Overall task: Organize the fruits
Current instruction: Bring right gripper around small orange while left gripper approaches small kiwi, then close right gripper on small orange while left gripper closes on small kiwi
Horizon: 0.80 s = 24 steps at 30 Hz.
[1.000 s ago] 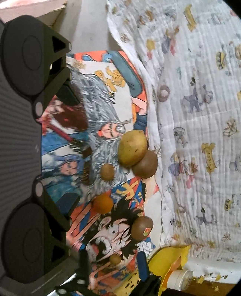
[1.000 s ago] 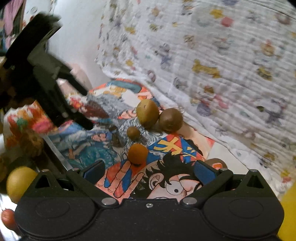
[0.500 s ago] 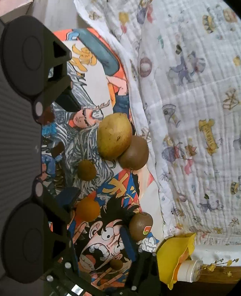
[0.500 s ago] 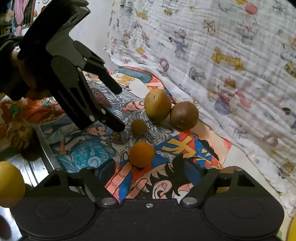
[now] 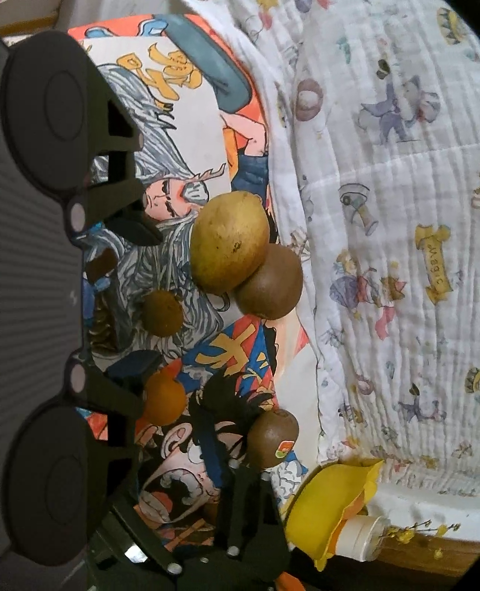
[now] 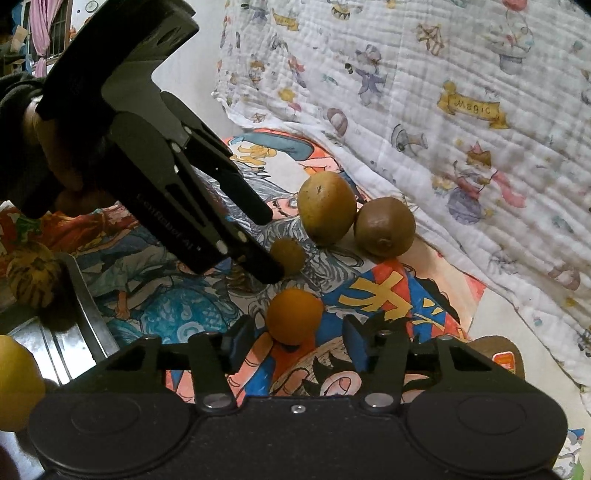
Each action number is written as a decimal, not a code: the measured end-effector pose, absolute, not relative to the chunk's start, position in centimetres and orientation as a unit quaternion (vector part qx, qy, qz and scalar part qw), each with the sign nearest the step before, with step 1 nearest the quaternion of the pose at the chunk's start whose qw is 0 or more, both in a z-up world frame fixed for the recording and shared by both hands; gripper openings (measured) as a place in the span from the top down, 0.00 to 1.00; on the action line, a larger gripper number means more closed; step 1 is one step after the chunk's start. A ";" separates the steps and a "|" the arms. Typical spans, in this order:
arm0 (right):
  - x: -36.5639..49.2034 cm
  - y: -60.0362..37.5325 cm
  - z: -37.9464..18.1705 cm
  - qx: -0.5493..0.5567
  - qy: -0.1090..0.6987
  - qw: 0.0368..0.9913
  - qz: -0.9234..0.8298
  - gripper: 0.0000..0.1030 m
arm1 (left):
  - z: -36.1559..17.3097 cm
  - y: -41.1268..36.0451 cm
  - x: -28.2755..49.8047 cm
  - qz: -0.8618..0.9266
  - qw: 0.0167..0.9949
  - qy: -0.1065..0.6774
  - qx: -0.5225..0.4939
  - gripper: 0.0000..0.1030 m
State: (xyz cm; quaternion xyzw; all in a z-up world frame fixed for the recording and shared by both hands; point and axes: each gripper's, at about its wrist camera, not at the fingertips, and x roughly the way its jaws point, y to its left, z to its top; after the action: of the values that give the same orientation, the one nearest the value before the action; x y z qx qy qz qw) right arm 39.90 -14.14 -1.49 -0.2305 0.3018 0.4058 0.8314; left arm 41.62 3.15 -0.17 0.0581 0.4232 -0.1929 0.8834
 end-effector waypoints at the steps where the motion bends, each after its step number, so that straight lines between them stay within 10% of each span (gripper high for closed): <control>1: 39.9 -14.1 -1.6 -0.230 0.303 0.831 0.406 0.51 | -0.2 3.2 41.8 -0.194 0.883 0.425 0.053 0.38; 24: 39.9 -14.0 -2.0 -0.213 0.307 0.834 0.406 0.66 | -0.6 4.1 43.0 -0.194 0.874 0.444 -0.013 0.71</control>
State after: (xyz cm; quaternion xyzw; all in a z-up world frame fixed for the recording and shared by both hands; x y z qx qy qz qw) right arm 39.95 -13.98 -1.97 -0.2134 0.3068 0.4061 0.8339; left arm 42.96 4.08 -0.63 -0.0131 0.4444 -0.1945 0.8744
